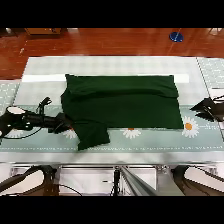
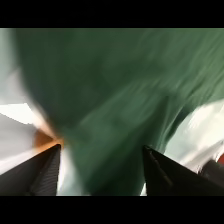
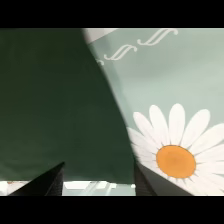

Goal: Fold the shirts.

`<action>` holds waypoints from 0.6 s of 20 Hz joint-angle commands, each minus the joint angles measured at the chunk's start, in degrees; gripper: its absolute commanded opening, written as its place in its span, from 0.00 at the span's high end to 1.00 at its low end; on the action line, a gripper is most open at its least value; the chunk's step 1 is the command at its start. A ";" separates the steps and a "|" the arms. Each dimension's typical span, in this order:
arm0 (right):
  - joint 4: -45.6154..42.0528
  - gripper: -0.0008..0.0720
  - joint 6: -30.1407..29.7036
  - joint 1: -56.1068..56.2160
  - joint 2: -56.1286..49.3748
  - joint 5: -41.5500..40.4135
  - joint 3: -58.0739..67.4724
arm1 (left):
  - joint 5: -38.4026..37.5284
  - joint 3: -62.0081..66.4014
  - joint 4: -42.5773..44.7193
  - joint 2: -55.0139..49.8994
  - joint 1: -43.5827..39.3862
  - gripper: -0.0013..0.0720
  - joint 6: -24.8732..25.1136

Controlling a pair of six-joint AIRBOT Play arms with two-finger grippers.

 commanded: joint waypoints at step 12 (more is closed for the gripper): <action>-4.79 0.26 0.33 -0.07 0.92 3.19 -1.66 | 9.03 -0.70 -5.16 -3.61 -6.95 0.95 2.03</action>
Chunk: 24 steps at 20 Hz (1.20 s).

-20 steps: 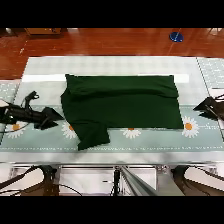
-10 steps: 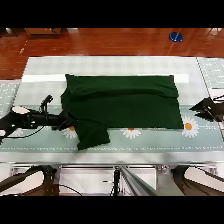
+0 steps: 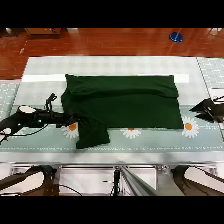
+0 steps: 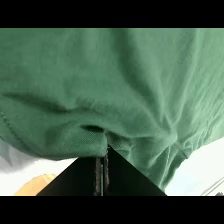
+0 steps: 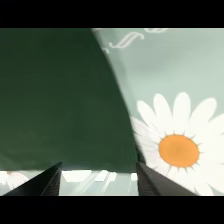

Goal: Fold the shirts.

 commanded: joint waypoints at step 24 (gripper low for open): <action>13.79 0.96 -8.04 0.02 -2.47 -5.25 -12.87 | -10.51 2.56 -0.22 1.53 2.27 0.95 3.80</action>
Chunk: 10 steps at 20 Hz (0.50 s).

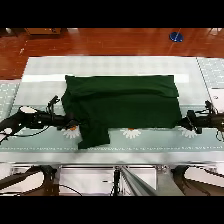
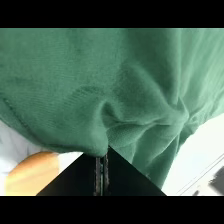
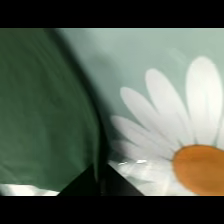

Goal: Fold the shirts.

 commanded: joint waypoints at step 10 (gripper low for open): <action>24.00 0.97 -5.07 8.92 14.01 -8.04 13.64 | -2.23 21.11 -7.15 11.28 4.52 0.95 0.00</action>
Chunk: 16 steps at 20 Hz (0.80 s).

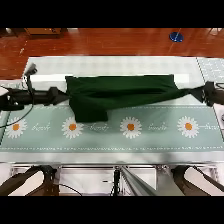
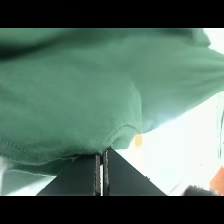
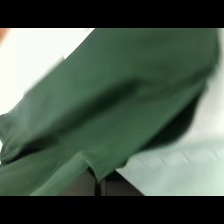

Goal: Fold the shirts.

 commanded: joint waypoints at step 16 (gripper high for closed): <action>2.75 0.97 1.27 16.61 -28.00 -33.03 18.99 | 4.09 36.68 -2.29 -36.96 0.37 0.95 -4.59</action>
